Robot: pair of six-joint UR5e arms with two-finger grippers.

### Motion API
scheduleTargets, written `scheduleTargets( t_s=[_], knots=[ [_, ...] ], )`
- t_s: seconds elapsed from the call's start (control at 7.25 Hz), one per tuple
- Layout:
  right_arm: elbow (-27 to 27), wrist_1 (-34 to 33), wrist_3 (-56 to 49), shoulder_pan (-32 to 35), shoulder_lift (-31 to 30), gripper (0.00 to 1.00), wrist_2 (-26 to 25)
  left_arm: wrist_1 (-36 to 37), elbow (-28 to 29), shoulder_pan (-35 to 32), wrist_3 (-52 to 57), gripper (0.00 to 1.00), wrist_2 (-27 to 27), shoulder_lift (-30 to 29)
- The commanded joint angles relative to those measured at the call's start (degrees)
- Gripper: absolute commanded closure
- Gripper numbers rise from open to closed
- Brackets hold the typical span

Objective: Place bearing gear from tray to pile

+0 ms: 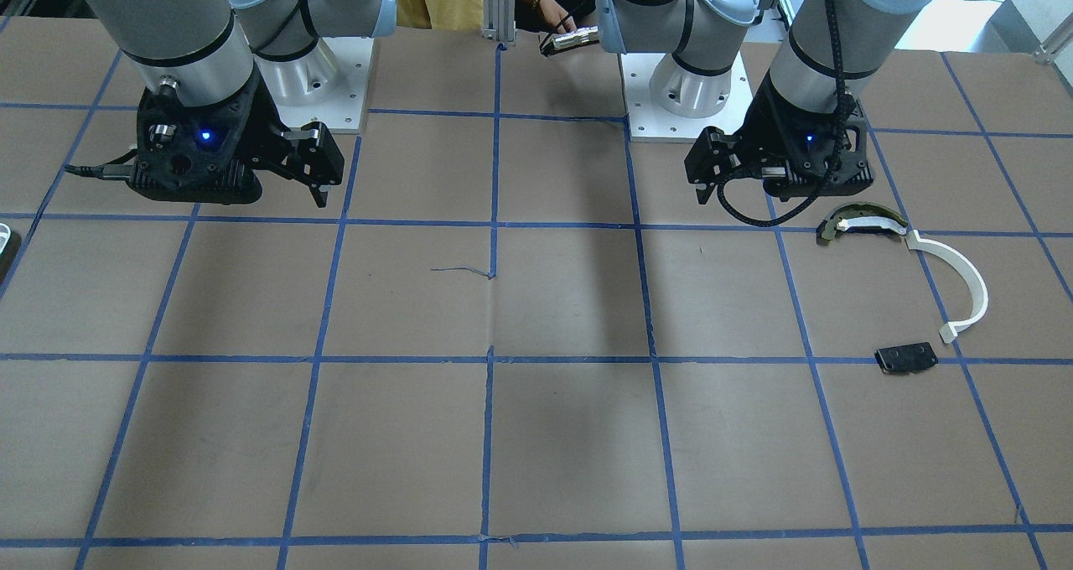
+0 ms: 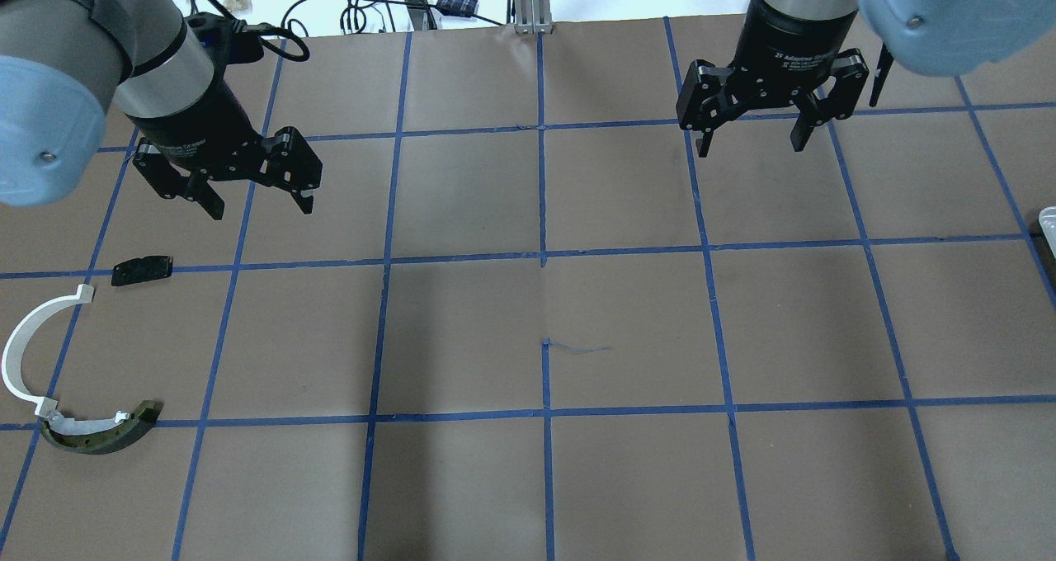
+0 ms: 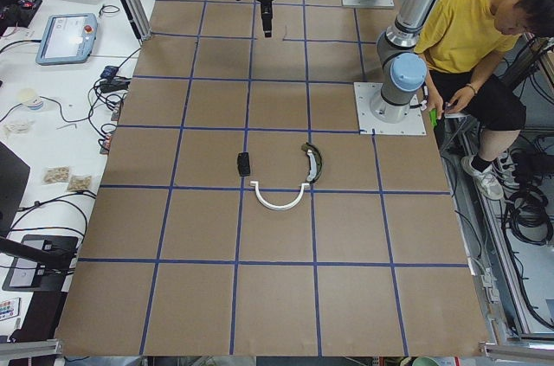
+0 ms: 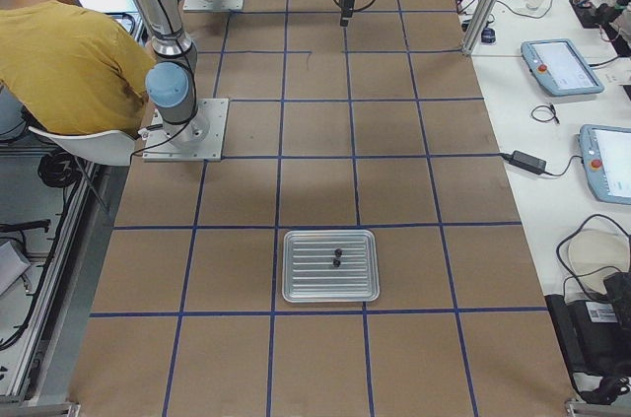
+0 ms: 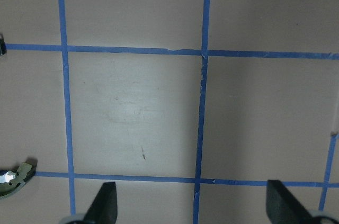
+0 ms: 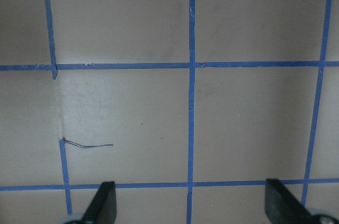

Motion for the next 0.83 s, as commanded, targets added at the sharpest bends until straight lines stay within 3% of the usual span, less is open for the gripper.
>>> scheduleTargets(
  t_s=[0.0, 0.28, 0.69],
  knots=[
    [0.20, -0.23, -0.02, -0.21, -0.54, 0.00, -0.29, 0.08, 0.00, 0.00, 0.03, 0.00, 0.09, -0.34],
    [0.38, -0.15, -4.89, -4.66, -0.45, 0.00, -0.47, 0.08, 0.00, 0.00, 0.03, 0.00, -0.25, -0.52],
    [0.46, 0.38, -12.21, -20.74, 0.42, 0.00, -0.29, -0.44, 0.00, 0.09, 0.47, 0.00, 0.36, -0.17]
  ],
)
